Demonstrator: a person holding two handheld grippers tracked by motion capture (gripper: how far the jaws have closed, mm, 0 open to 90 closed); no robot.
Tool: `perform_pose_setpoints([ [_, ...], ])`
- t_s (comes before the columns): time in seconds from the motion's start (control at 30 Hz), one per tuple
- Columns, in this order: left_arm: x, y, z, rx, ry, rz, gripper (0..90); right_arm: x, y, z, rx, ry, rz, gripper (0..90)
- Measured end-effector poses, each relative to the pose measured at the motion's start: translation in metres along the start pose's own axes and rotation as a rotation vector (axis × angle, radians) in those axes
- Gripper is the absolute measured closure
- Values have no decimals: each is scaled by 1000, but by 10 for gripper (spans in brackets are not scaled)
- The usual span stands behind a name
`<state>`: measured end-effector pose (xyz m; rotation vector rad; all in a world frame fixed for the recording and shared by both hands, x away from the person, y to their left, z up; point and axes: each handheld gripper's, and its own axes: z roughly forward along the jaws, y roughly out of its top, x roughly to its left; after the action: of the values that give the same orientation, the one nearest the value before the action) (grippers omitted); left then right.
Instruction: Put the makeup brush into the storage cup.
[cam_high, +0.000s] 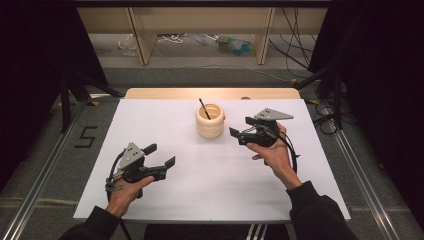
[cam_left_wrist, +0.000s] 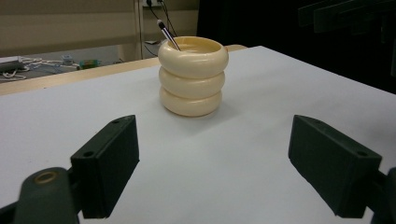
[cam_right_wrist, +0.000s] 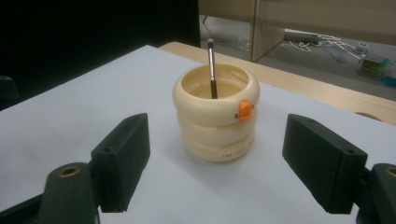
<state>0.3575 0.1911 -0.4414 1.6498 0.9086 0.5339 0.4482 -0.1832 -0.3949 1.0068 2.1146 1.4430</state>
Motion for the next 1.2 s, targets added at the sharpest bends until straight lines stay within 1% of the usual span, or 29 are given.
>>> perform_pose_setpoints([
  [0.03,0,0,0,0,0,0,160,1,0,0,-2,-4,-1,225],
  [0.1,0,0,0,0,0,0,160,3,0,-1,-8,5,4,206],
  [0.13,0,0,0,0,0,0,160,5,0,-2,-3,8,9,200],
  [0.17,0,0,0,0,0,0,160,6,0,-2,-11,6,0,195],
  [0.2,0,0,0,-1,0,0,160,7,0,-3,-3,3,-6,184],
  [0.23,0,0,0,0,0,0,160,8,-1,-2,-16,4,-14,178],
  [0.27,0,0,0,-1,0,0,160,9,-2,-3,-13,7,-11,180],
  [0.3,0,0,0,0,0,0,160,10,-3,-3,-20,7,-15,180],
  [0.37,0,0,0,-1,-1,2,160,10,-5,-3,-9,9,-31,172],
  [0.4,0,0,0,-1,-2,4,160,10,-7,-3,-7,10,-27,171],
  [0.47,0,0,0,-2,-2,4,160,10,-9,-3,-22,18,-15,166],
  [0.5,0,0,0,-1,-2,3,160,11,-9,-4,-14,24,-8,164],
  [0.53,0,0,0,-1,-2,3,160,10,-10,-4,-23,22,-26,164],
  [0.6,-1,0,0,0,-2,4,160,11,-11,-6,-14,25,-19,163],
  [0.63,-1,0,0,0,-2,4,160,11,-11,-7,-13,16,-27,162],
  [0.7,-1,0,0,0,-2,4,160,12,-12,-9,-18,23,-22,162],
  [0.73,-1,0,0,-1,-1,4,160,13,-12,-9,-28,24,-28,162],
  [0.77,-1,0,0,-1,-1,4,160,14,-13,-10,-26,26,-21,163],
  [0.8,-1,0,0,-1,-1,4,160,14,-13,-11,-24,21,-30,163],
  [0.83,-1,0,0,-1,-1,4,159,15,-14,-12,-17,34,-15,162],
  [0.87,-1,0,0,0,-2,4,159,15,-15,-12,-16,30,-19,163],
  [0.9,-1,0,0,0,-2,4,159,16,-16,-13,-13,38,-11,162],
  [0.93,-1,0,0,-1,-2,4,159,15,-17,-13,-27,25,-32,163],
  [1.07,0,0,0,-1,-3,3,158,16,-22,-17,-7,32,-15,163],
  [1.1,-1,0,0,-2,-4,3,158,16,-23,-17,-18,25,-18,163],
  [1.13,-1,0,0,-2,-4,3,158,16,-23,-17,-18,25,-18,163],
  [1.17,-1,0,0,-2,-4,3,158,16,-25,-19,-15,41,-6,163],
  [1.2,-1,0,0,-1,-4,4,158,15,-26,-20,-19,31,-20,163],
])
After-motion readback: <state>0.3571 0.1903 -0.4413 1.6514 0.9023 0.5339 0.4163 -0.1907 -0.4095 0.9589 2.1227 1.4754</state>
